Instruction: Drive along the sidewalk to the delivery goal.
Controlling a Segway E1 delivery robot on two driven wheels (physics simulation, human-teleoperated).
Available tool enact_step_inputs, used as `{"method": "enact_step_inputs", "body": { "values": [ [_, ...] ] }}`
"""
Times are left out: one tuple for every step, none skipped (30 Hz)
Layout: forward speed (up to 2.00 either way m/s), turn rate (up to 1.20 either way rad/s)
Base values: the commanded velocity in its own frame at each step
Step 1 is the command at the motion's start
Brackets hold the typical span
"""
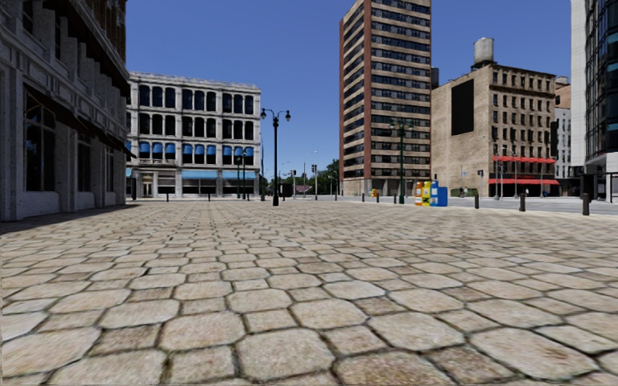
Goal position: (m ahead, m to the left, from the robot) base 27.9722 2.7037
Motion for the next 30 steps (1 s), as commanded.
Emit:
{"method": "enact_step_inputs", "body": {
  "values": [
    [2.0,0.0],
    [2.0,0.0],
    [2.0,0.0],
    [2.0,0.0],
    [2.0,0.0],
    [2.0,0.0],
    [2.0,0.0],
    [2.0,0.0],
    [2.0,0.0],
    [2.0,0.0],
    [2.0,0.0],
    [2.0,0.0],
    [2.0,0.0],
    [2.0,0.0],
    [2.0,0.0],
    [2.0,0.0],
    [2.0,0.0],
    [2.0,0.0],
    [2.0,0.0],
    [2.0,0.0],
    [2.0,0.0],
    [2.0,0.0],
    [2.0,0.0],
    [2.0,0.0],
    [2.0,0.0],
    [2.0,0.0],
    [2.0,0.0],
    [2.0,0.0],
    [2.0,0.0],
    [2.0,0.0]
  ]
}}
